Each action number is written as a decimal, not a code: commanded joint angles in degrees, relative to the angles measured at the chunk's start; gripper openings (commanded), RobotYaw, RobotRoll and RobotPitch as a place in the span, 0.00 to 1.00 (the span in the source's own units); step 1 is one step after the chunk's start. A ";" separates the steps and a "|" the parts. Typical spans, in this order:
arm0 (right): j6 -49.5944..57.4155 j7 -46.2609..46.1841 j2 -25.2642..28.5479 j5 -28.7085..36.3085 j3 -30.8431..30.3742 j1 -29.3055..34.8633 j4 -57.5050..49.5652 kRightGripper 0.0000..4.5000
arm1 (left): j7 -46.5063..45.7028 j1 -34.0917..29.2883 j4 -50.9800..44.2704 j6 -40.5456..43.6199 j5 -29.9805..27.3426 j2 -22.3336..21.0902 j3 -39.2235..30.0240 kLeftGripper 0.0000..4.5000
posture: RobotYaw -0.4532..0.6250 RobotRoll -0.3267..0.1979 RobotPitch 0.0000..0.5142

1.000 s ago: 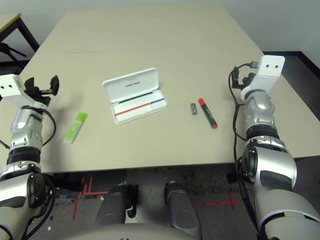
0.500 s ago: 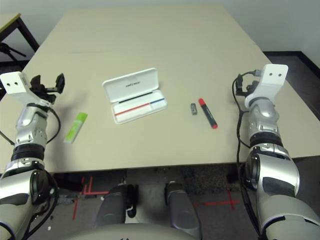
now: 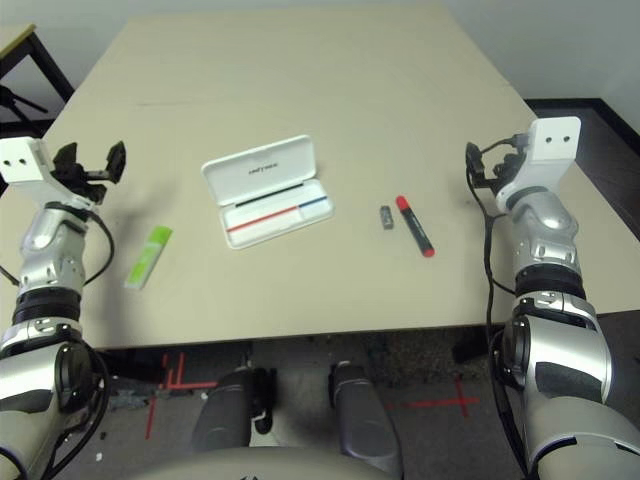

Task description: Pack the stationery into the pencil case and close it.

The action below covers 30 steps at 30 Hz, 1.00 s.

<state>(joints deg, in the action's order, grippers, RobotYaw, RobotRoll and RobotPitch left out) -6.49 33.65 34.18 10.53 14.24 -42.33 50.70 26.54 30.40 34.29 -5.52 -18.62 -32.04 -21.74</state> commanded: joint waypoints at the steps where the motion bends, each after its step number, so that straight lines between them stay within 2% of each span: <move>1: 3.14 5.96 0.51 -0.34 -2.96 0.80 -3.62 1.00 | 3.91 -2.41 -5.97 5.77 -2.35 -1.69 0.47 0.99 | 0.34 0.62 0.22; 6: 7.92 15.50 0.64 0.05 -7.38 2.85 -9.61 1.00 | 11.18 -6.30 -17.28 14.65 -5.01 -4.72 2.94 0.99 | 0.37 0.62 0.20; 9: 10.12 20.31 1.28 -0.26 -9.78 3.79 -12.50 1.00 | 17.49 -10.66 -26.65 20.51 -7.07 -7.37 6.34 0.99 | 0.38 0.62 0.19; 14: 12.34 24.38 2.01 -0.52 -11.68 4.07 -14.57 1.00 | 23.61 -16.42 -38.80 29.34 -11.23 -10.53 9.27 0.99 | 0.40 0.62 0.18; 18: 13.54 26.38 2.36 -0.57 -12.65 4.24 -15.79 1.00 | 25.59 -18.52 -45.56 35.09 -13.39 -12.53 10.99 0.99 | 0.40 0.62 0.18; 25: 13.86 27.61 2.25 -1.58 -13.94 4.09 -15.86 1.00 | 24.42 -16.59 -53.00 44.79 -12.20 -13.96 19.47 0.99 | 0.41 0.62 0.18; 30: 13.85 27.98 1.91 -2.16 -14.78 3.88 -15.69 1.00 | 23.94 -14.99 -51.01 44.03 -5.12 -13.71 27.91 0.99 | 0.41 0.62 0.18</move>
<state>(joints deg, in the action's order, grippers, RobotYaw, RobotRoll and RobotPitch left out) 7.13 61.13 35.84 8.92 0.44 -38.89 35.76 50.86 14.92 -17.25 38.61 -26.38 -45.55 3.41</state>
